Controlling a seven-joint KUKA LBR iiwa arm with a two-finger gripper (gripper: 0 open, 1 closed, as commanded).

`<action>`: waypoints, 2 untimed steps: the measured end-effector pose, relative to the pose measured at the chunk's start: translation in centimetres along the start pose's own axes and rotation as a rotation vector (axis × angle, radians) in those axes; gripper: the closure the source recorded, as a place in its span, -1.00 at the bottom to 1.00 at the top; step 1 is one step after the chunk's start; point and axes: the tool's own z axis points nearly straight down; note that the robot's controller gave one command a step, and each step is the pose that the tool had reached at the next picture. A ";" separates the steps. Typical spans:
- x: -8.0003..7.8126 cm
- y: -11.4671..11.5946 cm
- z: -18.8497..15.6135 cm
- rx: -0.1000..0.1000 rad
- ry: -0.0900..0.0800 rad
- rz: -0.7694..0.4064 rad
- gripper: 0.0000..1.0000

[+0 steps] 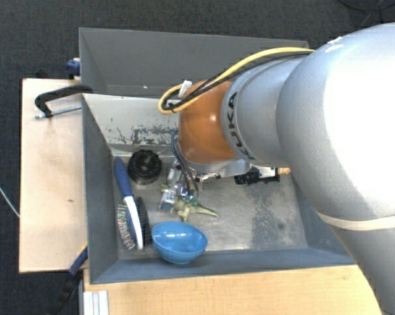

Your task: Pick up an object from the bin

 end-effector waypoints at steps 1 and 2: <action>-0.8 0.6 0.0 -0.001 -0.001 -0.025 1.00; -2.0 1.4 -9.2 -0.007 -0.010 -0.044 1.00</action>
Offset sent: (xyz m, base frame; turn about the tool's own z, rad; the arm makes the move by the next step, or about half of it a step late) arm 0.0064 0.0019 -0.0057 -0.0236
